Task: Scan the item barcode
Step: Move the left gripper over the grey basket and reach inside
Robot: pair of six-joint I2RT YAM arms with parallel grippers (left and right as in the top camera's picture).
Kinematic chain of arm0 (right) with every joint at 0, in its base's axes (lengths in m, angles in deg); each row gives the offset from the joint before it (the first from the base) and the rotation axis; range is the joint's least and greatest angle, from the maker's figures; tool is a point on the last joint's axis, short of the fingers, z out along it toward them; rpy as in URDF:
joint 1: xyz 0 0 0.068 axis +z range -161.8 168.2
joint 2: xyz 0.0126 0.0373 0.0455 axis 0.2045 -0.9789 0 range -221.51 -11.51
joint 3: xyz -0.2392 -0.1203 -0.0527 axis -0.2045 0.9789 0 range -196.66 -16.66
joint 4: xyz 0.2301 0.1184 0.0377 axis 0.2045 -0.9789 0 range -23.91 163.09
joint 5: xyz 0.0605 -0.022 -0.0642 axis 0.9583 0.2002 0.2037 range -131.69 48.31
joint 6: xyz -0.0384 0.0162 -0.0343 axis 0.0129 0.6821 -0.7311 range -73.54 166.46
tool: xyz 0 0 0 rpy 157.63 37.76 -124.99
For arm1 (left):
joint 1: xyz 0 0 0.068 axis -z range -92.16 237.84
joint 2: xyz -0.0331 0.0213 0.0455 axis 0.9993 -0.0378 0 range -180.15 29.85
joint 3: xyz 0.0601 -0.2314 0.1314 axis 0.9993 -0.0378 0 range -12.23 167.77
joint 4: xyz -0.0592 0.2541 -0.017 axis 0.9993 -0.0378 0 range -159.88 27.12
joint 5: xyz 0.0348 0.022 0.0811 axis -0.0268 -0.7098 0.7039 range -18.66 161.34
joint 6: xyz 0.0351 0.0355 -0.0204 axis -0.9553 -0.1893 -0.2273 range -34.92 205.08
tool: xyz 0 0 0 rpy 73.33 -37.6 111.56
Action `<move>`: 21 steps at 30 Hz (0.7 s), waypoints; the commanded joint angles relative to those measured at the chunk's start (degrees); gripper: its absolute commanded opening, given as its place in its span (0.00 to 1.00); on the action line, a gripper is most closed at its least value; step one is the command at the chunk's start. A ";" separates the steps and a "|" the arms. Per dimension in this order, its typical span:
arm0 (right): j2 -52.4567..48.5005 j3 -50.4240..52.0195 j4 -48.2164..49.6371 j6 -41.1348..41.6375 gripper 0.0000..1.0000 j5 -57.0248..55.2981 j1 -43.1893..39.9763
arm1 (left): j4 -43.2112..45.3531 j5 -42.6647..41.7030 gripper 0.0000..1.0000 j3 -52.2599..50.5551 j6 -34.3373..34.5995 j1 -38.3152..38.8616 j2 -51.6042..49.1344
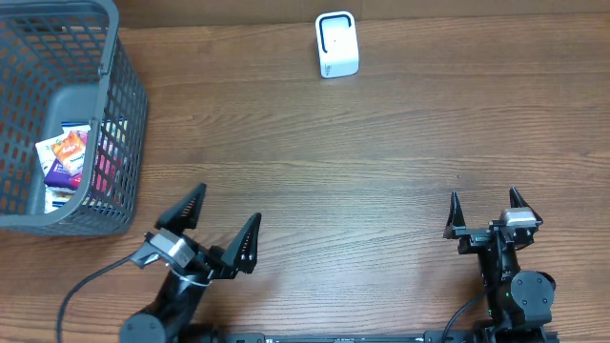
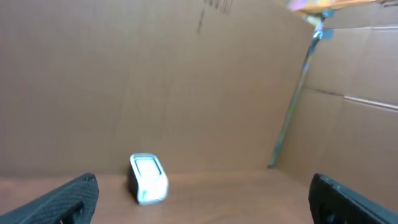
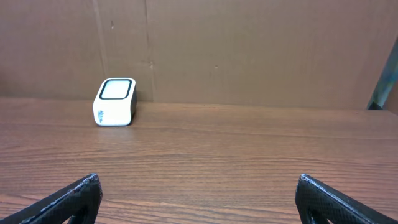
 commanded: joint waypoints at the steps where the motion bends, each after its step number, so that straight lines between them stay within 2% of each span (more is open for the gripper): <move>1: 0.57 0.57 0.44 0.35 1.00 -0.13 -0.22 | -9.46 1.05 1.00 11.56 -8.55 -0.31 -6.38; 3: 0.57 0.57 0.44 0.35 1.00 -0.11 -0.22 | -19.34 -0.85 1.00 18.69 -12.35 -0.31 -11.87; 5: 0.57 0.57 0.44 0.35 1.00 -0.13 -0.22 | -26.25 -6.91 1.00 24.74 -17.35 -0.28 -17.07; 7: 0.57 0.57 0.44 0.35 1.00 -0.11 -0.22 | -28.92 -13.03 1.00 28.79 -20.02 -0.28 -21.24; 9: 0.57 0.57 0.44 0.35 1.00 -0.13 -0.22 | -28.85 -15.72 1.00 31.15 -21.86 -0.28 -23.98; 11: 0.57 0.57 0.44 0.35 1.00 -0.13 -0.22 | -29.31 -15.78 1.00 33.77 -23.50 -0.31 -26.40; 14: 0.57 0.57 0.44 0.35 1.00 -0.13 -0.22 | -34.49 -11.58 1.00 39.45 -23.30 -0.31 -30.93; 17: 0.57 0.57 0.44 0.35 1.00 -0.13 -0.22 | -46.07 -8.66 1.00 48.57 -23.74 -0.31 -38.58; 21: 0.57 0.57 0.44 0.35 1.00 -0.13 -0.22 | -62.23 -7.39 1.00 62.03 -29.64 -0.28 -49.48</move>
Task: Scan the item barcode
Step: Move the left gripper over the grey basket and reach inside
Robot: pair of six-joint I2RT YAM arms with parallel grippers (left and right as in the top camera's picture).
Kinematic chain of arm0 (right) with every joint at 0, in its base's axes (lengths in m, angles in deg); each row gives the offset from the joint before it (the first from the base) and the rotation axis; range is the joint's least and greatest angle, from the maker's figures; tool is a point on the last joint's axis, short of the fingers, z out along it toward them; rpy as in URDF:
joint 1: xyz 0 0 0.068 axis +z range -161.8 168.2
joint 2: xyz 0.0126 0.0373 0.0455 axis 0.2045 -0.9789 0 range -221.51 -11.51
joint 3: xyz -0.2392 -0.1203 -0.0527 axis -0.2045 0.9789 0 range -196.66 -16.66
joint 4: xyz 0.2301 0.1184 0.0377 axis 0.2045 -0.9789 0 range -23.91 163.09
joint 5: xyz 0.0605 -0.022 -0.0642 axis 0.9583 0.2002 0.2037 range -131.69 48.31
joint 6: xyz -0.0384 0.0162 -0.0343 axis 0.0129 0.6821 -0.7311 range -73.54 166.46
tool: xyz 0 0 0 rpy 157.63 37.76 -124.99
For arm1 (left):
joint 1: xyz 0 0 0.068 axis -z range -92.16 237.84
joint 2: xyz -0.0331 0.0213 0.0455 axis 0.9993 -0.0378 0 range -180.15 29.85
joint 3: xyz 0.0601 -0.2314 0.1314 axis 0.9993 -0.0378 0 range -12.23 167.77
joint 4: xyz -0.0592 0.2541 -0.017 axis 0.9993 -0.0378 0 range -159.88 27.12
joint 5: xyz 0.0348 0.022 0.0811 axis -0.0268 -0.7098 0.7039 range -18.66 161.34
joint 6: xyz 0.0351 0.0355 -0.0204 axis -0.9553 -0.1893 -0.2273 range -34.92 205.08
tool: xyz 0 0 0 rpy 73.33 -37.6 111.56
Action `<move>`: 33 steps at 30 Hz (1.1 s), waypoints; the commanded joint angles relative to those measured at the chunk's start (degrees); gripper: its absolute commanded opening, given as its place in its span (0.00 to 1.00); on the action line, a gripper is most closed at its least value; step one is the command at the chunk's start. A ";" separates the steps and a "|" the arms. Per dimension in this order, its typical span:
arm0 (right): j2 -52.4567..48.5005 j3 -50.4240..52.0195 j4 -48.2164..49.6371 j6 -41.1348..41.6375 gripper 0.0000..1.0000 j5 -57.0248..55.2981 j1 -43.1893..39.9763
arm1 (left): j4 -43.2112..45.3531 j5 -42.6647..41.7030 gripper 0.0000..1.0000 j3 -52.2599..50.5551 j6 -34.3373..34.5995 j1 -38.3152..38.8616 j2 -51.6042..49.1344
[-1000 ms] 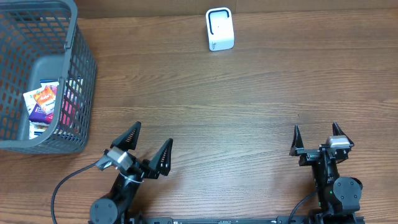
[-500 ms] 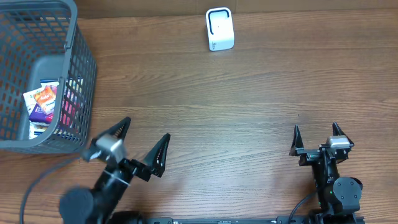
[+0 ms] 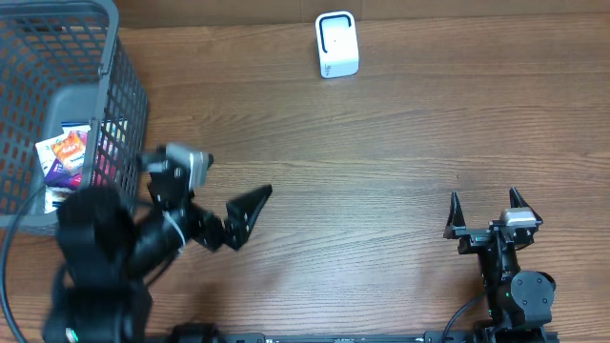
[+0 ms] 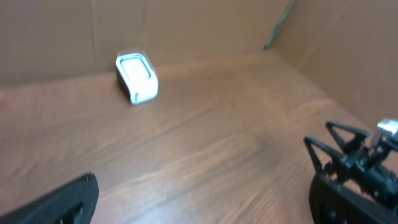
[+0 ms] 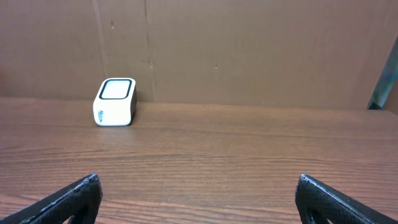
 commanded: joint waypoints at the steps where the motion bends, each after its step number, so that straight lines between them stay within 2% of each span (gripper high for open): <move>1: 0.57 0.57 0.46 0.37 1.00 -0.13 -0.22 | -7.61 1.07 1.00 10.40 -6.03 -0.28 -8.13; 4: 0.57 0.57 0.46 0.37 1.00 -0.13 -0.22 | -10.73 2.10 1.00 16.09 -8.52 -0.31 -12.68; 6: 0.57 0.57 0.46 0.37 1.00 -0.13 -0.22 | -10.51 7.61 1.00 18.95 -6.67 -0.31 -14.91; 8: 0.57 0.57 0.46 0.37 1.00 -0.13 -0.22 | -12.11 18.12 1.00 22.80 0.13 -0.31 -17.53; 14: 0.57 0.57 0.46 0.37 1.00 -0.13 -0.22 | -20.61 50.90 1.00 36.98 11.28 -1.20 -28.20; 16: 0.57 0.57 0.46 0.37 1.00 -0.13 -0.22 | -22.16 58.45 1.00 40.70 15.06 -2.49 -31.85; 21: 0.57 0.57 0.46 0.37 1.00 -0.13 -0.22 | -21.35 59.74 1.00 46.42 21.66 -8.81 -37.90; 28: 0.57 0.57 0.46 0.37 1.00 -0.13 -0.22 | -15.61 58.27 1.00 47.47 25.27 -19.52 -40.87; 33: 0.57 0.57 0.46 0.37 1.00 -0.11 -0.22 | -13.90 58.10 1.00 47.34 26.77 -23.06 -43.63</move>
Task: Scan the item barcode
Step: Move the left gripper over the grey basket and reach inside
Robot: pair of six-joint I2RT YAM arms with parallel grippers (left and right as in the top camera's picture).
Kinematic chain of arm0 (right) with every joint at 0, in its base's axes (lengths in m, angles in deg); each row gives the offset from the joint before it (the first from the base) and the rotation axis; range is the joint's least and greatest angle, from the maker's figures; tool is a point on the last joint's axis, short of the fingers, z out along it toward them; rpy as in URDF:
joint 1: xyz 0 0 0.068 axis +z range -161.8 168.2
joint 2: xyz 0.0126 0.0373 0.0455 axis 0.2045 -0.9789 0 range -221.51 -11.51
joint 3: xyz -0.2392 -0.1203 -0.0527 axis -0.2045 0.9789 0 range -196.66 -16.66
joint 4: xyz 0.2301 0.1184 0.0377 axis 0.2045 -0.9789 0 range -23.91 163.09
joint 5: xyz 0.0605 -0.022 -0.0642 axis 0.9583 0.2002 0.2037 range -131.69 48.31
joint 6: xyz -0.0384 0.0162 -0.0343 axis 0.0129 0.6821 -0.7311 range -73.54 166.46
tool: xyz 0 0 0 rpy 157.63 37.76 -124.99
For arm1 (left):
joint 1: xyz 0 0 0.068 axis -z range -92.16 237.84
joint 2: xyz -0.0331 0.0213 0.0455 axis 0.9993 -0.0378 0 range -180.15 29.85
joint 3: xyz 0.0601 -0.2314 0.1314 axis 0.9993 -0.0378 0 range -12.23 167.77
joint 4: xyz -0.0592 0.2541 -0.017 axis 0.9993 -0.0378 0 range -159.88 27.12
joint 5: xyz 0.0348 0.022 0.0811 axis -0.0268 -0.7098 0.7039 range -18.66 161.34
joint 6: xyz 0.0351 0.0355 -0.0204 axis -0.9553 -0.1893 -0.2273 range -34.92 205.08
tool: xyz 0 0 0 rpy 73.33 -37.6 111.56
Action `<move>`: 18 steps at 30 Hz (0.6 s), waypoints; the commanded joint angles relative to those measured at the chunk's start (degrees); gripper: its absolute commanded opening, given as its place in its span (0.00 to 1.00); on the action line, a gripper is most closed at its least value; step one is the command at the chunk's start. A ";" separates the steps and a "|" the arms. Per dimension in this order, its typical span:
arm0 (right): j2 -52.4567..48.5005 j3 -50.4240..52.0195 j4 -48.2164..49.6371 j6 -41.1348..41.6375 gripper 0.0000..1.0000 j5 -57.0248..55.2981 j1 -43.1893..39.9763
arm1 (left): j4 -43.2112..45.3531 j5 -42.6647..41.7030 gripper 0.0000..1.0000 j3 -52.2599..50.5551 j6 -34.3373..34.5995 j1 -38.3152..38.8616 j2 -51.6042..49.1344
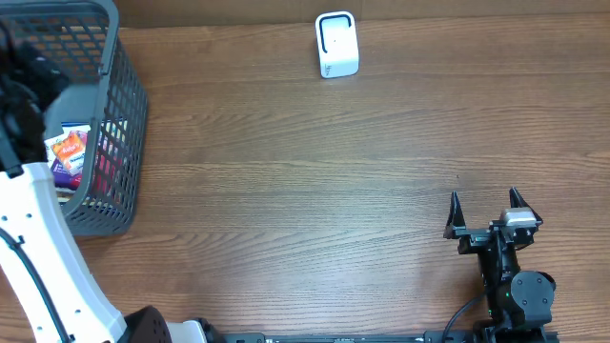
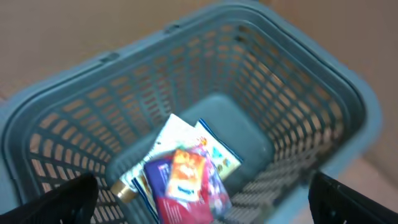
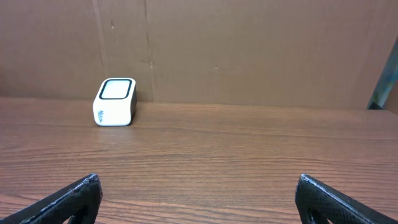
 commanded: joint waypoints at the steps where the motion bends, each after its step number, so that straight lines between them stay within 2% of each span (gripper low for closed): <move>1: 0.57 0.57 0.44 0.37 1.00 -0.13 -0.22 | 0.11 0.72 1.00 1.07 2.71 -1.11 -2.60; 11: 0.57 0.57 0.44 0.37 1.00 -0.13 -0.22 | -1.01 4.94 1.00 1.07 2.71 -1.95 -10.27; 18: 0.57 0.57 0.44 0.37 1.00 -0.13 -0.22 | -5.84 -3.74 1.00 1.07 -0.02 -4.66 -17.57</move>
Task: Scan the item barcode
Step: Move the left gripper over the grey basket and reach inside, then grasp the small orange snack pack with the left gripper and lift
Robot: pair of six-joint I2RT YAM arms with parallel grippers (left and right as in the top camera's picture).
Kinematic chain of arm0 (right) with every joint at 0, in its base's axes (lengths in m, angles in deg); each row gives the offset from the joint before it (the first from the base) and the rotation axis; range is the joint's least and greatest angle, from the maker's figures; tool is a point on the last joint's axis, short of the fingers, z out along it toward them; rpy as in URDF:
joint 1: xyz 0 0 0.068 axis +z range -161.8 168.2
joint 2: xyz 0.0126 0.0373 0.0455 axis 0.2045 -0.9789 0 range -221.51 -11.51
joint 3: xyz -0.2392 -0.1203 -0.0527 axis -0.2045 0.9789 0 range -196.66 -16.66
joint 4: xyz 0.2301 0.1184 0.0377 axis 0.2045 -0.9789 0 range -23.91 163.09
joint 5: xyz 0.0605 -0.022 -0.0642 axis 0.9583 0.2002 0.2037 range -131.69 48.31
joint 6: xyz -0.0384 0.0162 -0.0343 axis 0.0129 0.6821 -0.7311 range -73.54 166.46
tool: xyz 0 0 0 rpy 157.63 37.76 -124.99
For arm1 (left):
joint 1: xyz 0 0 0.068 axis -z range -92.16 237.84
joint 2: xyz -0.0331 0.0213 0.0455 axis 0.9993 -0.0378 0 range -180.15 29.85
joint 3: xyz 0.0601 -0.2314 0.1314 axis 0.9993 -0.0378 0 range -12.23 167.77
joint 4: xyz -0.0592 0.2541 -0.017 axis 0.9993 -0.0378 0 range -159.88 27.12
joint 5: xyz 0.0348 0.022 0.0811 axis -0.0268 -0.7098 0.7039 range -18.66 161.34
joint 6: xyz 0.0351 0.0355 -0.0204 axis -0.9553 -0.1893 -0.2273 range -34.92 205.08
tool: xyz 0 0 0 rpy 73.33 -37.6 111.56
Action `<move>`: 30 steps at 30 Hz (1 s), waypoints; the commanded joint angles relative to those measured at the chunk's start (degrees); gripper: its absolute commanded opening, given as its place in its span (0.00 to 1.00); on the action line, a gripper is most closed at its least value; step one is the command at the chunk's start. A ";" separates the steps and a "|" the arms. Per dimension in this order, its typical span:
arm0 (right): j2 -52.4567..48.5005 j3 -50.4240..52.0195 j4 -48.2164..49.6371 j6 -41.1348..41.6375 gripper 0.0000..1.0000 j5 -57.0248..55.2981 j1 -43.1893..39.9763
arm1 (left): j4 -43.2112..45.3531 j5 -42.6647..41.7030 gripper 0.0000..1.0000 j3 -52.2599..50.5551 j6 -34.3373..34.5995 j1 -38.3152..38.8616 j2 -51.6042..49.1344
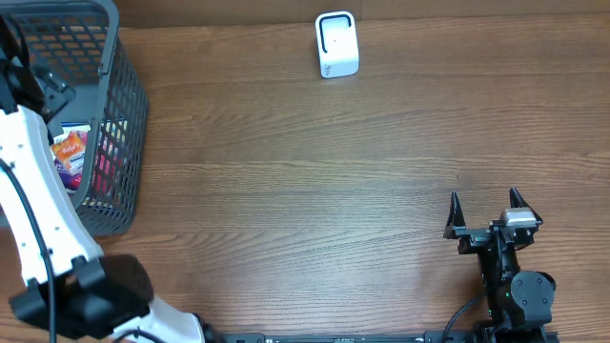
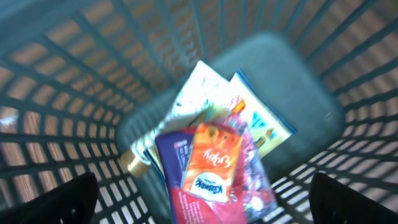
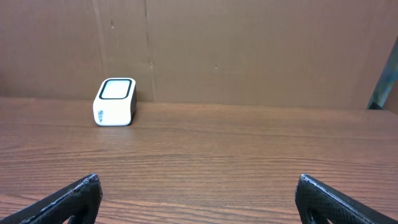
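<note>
A grey mesh basket (image 1: 129, 114) stands at the table's left end and holds several packets. On top lies an orange packet (image 2: 214, 163), over a purple and red one (image 2: 199, 202) and white ones (image 2: 239, 121). My left gripper (image 2: 202, 190) hangs open inside the basket, just above the orange packet and touching nothing. The white scanner (image 1: 336, 44) stands at the far edge, also the scanner (image 3: 115, 101) in the right wrist view. My right gripper (image 1: 484, 205) rests open and empty at the front right.
The basket walls (image 2: 74, 93) close in round my left gripper on all sides. A brown cardboard wall (image 3: 249, 50) runs behind the scanner. Bare wooden table (image 1: 315, 181) lies between basket, scanner and right arm.
My left gripper has come down from the basket's rim into the basket, and the packets now fill its view. It is still open. The right arm has not moved.
My left gripper first rested open at the front left, facing the scanner. Then it was raised and turned beside the basket. Then it looked down into the basket from above the rim, and now it is low over the packets. The right gripper stayed put.
</note>
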 commanded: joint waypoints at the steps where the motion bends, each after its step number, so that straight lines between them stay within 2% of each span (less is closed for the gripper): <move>1: 0.57 0.57 0.46 0.37 1.00 -0.11 -0.22 | -0.87 -4.83 1.00 0.94 -2.56 -1.25 -3.65; 10: 0.57 0.57 0.46 0.37 1.00 -0.11 -0.22 | -4.11 -6.47 1.00 0.94 -4.07 -1.49 -12.04; 21: 0.57 0.57 0.46 0.37 1.00 -0.13 -0.22 | -6.60 -7.91 0.94 0.90 -4.02 -3.13 -18.43; 27: 0.57 0.57 0.46 0.37 1.00 -0.13 -0.22 | -7.21 -8.22 0.64 0.85 -4.17 -4.90 -19.06; 29: 0.57 0.57 0.46 0.37 1.00 -0.13 -0.22 | -7.19 -8.09 0.44 0.92 -4.98 -5.38 -19.04; 30: 0.57 0.57 0.46 0.37 1.00 -0.13 -0.22 | -7.19 -8.07 0.31 0.96 -5.51 -5.55 -19.04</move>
